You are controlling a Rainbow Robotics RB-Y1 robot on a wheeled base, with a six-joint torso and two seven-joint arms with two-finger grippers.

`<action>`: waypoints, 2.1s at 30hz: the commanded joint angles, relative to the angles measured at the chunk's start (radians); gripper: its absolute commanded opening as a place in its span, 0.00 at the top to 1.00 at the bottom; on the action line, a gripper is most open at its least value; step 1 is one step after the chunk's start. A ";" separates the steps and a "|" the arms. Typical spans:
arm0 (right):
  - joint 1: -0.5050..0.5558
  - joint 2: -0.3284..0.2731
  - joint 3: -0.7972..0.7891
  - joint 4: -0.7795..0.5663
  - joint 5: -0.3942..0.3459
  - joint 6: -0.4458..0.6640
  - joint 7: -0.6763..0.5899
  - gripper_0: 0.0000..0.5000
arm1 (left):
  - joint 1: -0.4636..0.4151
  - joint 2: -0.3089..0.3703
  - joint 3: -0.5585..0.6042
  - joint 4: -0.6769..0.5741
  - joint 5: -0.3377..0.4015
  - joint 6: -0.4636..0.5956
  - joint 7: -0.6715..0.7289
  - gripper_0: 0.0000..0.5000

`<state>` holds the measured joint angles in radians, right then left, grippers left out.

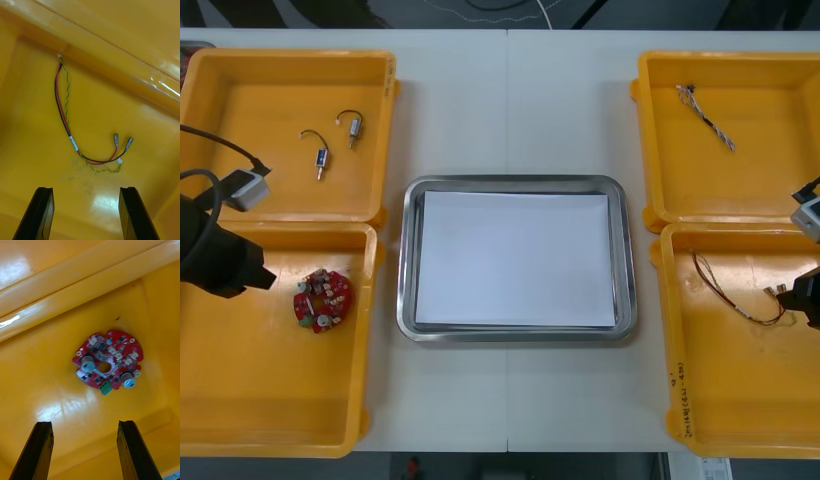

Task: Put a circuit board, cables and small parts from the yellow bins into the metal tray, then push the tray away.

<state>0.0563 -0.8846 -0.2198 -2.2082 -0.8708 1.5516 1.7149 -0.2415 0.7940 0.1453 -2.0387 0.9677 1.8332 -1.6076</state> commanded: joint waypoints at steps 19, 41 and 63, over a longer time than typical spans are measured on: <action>0.013 -0.077 0.201 0.186 -0.004 -0.245 0.265 0.00 | 0.073 0.211 -0.293 -0.040 0.103 -0.396 -0.342 0.00; 0.004 -0.079 0.306 0.254 0.098 -0.358 0.282 0.00 | 0.105 0.240 -0.415 -0.038 0.063 -0.500 -0.351 0.00; -0.016 -0.077 0.372 0.343 0.088 -0.440 0.282 0.00 | 0.083 0.191 -0.461 -0.005 0.011 -0.519 -0.348 0.00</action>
<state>0.0529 -0.9292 0.1160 -1.8960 -0.7824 1.1288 1.9682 -0.1530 0.9927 -0.2923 -2.0388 0.9930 1.3364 -1.8947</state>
